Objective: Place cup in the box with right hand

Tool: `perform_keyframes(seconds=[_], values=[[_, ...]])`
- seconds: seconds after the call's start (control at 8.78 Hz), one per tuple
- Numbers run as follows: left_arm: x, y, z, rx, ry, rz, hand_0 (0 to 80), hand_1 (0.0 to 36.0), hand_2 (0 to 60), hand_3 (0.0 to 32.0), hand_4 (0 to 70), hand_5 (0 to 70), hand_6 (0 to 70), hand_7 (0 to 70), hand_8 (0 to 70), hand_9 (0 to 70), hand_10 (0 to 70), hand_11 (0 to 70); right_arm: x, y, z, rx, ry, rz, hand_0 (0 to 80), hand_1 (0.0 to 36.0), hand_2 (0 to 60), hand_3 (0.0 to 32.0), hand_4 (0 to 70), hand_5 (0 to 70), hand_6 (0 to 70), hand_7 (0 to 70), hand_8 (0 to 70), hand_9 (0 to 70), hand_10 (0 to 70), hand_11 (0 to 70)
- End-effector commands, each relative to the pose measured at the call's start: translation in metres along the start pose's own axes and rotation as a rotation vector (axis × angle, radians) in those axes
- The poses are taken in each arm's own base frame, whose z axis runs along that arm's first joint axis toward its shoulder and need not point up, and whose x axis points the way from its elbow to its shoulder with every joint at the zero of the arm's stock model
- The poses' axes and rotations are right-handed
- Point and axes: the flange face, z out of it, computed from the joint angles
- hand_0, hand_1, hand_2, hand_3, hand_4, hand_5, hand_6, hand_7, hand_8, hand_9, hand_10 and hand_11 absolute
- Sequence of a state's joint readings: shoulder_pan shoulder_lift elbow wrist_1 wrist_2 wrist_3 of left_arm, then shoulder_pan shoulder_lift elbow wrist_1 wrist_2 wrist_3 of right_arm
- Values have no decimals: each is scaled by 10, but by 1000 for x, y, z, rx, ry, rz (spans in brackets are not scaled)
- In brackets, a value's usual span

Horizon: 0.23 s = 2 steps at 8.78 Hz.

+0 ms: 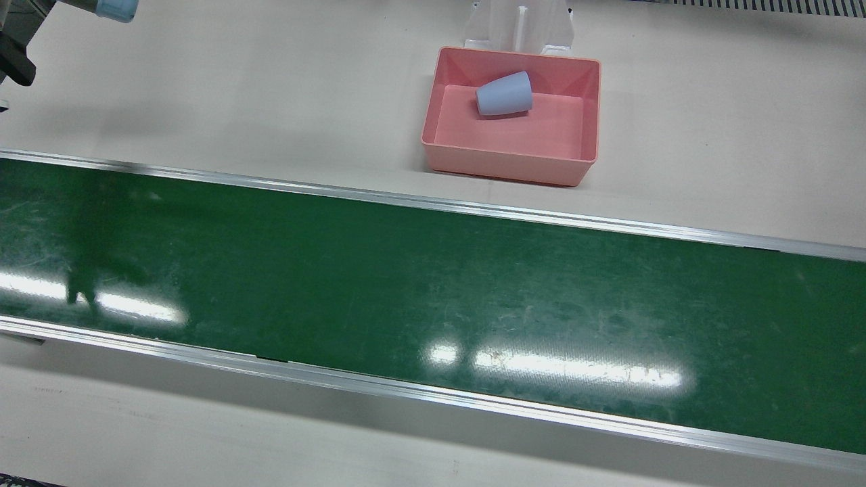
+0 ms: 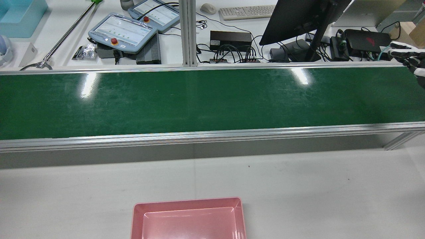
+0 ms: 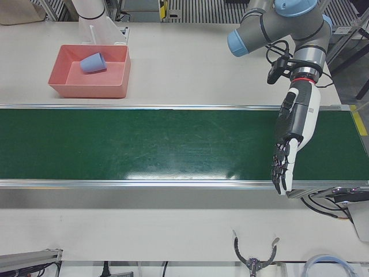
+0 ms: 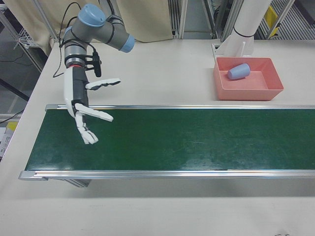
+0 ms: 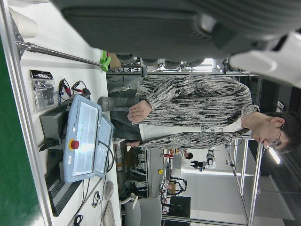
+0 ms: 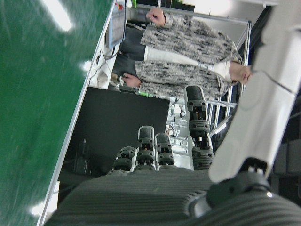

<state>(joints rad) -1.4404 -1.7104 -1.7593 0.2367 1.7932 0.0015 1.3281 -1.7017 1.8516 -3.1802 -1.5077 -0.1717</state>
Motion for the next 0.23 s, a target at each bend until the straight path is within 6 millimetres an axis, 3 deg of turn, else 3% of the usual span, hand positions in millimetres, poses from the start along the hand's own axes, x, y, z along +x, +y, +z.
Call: perform_keyframes(seconds=[0.0,0.11], values=[[0,-2,0,2,0,-1,0,0,0,0,0,0,0,0,0,0,0,0,-54,-52,-55,98,-123,-6,531,127,29,0,335,53,63,217,115,208,41,72],[0,-2,0,1,0,0,0,0,0,0,0,0,0,0,0,0,0,0,-62,-50,-58,95,-141,-8,539,148,60,0,316,58,64,215,118,211,44,77]])
